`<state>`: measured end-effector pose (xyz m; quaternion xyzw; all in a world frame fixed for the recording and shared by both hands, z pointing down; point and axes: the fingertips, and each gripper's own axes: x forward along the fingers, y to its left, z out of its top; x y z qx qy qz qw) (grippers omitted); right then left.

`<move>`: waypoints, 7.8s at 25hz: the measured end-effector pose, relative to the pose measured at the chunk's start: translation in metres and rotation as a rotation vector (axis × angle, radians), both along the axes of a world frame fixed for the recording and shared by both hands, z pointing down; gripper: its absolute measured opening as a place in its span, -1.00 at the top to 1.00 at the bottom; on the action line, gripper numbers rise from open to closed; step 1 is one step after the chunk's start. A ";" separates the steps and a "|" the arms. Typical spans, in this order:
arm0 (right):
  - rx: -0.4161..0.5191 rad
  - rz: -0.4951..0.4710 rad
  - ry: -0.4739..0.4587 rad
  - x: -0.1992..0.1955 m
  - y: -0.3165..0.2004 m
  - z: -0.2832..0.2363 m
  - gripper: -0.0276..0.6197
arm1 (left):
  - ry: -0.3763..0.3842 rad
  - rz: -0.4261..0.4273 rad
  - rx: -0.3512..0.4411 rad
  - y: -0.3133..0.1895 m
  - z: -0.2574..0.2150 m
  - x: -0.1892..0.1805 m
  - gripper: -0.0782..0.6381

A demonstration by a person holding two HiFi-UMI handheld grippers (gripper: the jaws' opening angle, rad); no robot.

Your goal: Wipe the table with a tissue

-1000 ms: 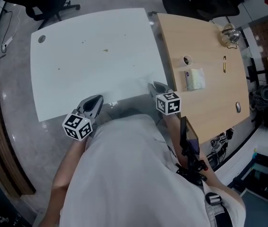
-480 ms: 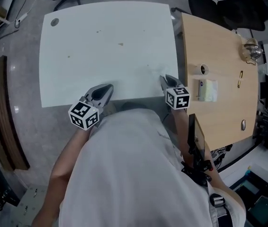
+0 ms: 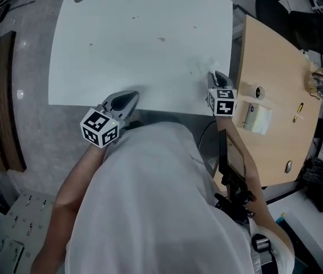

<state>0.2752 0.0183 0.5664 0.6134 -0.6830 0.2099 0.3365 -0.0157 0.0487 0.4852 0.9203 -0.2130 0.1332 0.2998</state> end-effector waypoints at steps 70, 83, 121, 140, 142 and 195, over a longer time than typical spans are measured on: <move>-0.153 0.213 -0.245 -0.007 0.005 0.048 0.82 | -0.029 -0.034 -0.008 -0.007 -0.009 0.008 0.76; -0.184 -0.033 -0.241 -0.121 0.014 0.050 0.82 | -0.052 -0.044 -0.017 0.004 -0.005 0.005 0.76; -0.082 0.168 -0.321 -0.011 0.003 0.047 0.82 | -0.078 0.029 -0.005 -0.040 -0.009 0.048 0.76; -0.075 0.069 -0.274 -0.022 -0.080 0.013 0.82 | -0.032 0.010 0.000 -0.074 -0.005 -0.018 0.76; -0.108 0.025 -0.233 -0.012 -0.088 0.015 0.82 | -0.024 0.002 -0.006 -0.076 -0.004 -0.015 0.76; -0.132 -0.507 0.551 -0.029 -0.177 0.047 0.83 | -0.054 -0.080 -0.070 -0.062 0.011 -0.022 0.76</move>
